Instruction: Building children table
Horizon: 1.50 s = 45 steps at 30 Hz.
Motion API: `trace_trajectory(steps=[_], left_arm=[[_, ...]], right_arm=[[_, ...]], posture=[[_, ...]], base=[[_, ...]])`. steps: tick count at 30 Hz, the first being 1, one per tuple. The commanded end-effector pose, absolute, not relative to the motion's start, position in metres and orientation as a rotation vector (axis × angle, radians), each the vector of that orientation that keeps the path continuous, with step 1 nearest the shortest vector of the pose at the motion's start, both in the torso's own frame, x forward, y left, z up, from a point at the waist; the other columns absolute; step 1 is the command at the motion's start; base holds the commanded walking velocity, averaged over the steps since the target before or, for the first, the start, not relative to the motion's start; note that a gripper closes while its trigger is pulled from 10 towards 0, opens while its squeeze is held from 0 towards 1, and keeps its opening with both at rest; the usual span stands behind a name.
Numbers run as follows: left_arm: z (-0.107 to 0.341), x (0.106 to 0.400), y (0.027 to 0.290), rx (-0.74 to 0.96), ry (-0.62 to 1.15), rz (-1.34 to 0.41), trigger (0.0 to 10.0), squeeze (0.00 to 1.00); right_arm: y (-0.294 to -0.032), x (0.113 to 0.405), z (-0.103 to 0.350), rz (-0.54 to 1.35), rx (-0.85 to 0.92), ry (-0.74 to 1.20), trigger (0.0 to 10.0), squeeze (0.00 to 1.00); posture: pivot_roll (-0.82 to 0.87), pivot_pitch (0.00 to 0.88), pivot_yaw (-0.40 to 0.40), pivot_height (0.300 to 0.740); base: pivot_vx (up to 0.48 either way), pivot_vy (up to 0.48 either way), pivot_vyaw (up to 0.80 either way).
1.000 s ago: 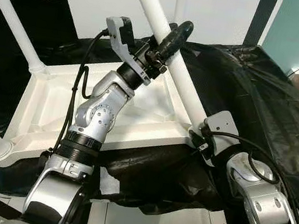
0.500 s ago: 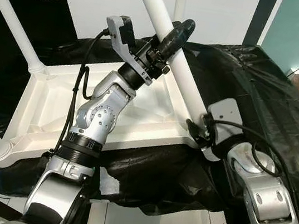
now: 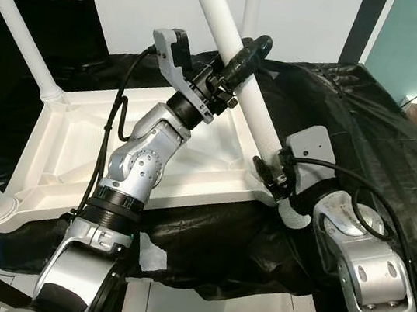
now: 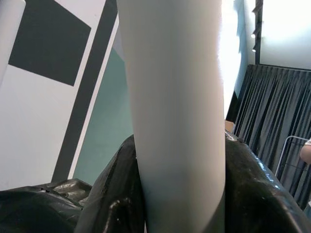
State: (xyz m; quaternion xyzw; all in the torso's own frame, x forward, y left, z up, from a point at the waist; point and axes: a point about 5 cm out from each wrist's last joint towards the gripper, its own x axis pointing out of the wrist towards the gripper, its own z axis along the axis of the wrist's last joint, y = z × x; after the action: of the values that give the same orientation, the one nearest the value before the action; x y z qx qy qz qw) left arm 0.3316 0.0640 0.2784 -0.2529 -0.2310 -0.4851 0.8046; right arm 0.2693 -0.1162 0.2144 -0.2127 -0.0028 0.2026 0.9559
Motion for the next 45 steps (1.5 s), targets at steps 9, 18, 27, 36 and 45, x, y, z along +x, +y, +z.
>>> trace_trajectory(steps=[9, 18, 27, 36, 45], left_arm=[[0.279, 0.322, 0.065, -0.458, -0.581, -1.263, 0.0, 0.0], [0.278, 0.321, 0.067, -0.451, -0.579, -1.259, 0.0, 0.0], [0.279, 0.321, 0.063, -0.456, -0.582, -1.267, 0.0, 0.0], [0.278, 0.32, 0.063, -0.459, -0.581, -1.265, 0.0, 0.0], [0.28, 0.324, 0.066, -0.471, -0.569, -1.223, 10.0, 1.0]], right_arm=[[-0.126, 0.281, 0.197, 0.392, -0.386, 0.094, 0.0, 0.0], [-0.129, 0.283, 0.191, 0.355, -0.387, 0.121, 10.0, 1.0], [-0.131, 0.281, 0.188, 0.34, -0.402, 0.141, 9.8, 0.0], [-0.131, 0.28, 0.187, 0.36, -0.392, 0.147, 0.0, 0.0], [-0.133, 0.282, 0.188, 0.335, -0.383, 0.151, 0.0, 0.0]], posture=[[-0.18, 0.004, 0.067, 0.74], [-0.18, 0.007, 0.067, 0.74], [-0.19, 0.01, 0.068, 0.74], [-0.19, 0.014, 0.065, 0.74], [-0.18, 0.017, 0.065, 0.74]], base=[[0.0, 0.0, 0.0], [0.0, 0.0, 0.0], [0.0, 0.0, 0.0], [0.0, 0.0, 0.0], [0.0, 0.0, 0.0]])
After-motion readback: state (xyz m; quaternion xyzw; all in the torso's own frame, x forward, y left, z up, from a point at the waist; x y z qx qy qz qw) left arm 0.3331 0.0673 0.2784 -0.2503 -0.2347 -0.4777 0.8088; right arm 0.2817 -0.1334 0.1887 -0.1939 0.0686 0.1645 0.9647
